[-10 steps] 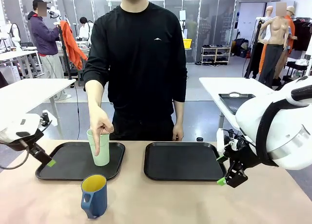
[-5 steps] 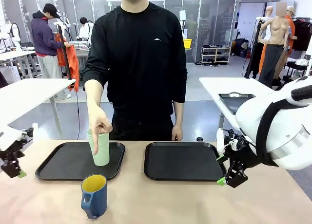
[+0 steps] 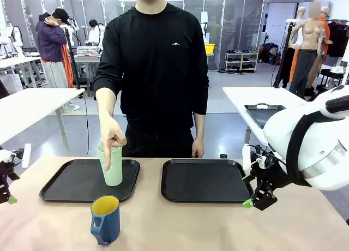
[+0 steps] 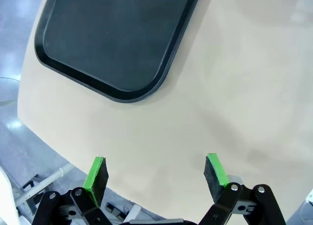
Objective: Sort and store the cups by type.
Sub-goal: Pick up the Handle plastic cup and place it into the empty Flat Tray.
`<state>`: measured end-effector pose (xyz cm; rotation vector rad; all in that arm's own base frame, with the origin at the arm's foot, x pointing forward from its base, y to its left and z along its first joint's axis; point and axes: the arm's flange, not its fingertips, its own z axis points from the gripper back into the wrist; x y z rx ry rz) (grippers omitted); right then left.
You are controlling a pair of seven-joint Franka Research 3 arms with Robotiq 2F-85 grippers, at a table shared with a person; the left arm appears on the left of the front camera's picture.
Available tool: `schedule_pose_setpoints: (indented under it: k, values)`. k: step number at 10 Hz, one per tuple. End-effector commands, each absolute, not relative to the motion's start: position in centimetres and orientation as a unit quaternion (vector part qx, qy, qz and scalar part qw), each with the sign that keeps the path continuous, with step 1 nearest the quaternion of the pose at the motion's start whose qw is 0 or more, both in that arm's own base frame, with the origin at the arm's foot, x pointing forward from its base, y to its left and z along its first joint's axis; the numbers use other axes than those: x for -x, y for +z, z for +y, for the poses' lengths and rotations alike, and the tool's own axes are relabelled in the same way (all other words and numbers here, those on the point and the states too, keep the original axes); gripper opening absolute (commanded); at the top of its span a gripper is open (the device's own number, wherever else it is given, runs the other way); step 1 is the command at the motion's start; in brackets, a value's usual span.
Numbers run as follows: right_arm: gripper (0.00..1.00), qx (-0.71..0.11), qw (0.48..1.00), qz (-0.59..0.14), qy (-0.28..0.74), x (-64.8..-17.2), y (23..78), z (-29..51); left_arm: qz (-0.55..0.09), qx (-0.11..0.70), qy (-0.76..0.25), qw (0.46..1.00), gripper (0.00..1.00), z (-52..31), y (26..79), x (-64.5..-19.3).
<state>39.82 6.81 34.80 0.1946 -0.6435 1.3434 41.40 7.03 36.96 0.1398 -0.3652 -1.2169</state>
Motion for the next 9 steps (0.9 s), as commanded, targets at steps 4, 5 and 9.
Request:
schedule_pose_setpoints:
  k: [4,5,9]
  values:
    - [1.00,-0.089,0.728,-0.293,0.614,-39.9,34.7,6.7,-0.169,-0.069,-0.567,0.803,1.00,6.3,37.2,-41.5]
    - [1.00,-0.089,0.728,-0.293,0.614,-39.9,34.7,6.7,-0.146,-0.030,-0.611,0.777,1.00,6.7,35.7,-41.5]
    - [1.00,-0.089,0.728,-0.293,0.614,-39.9,34.7,6.7,-0.187,0.094,-0.631,0.747,1.00,10.4,31.0,-40.1]
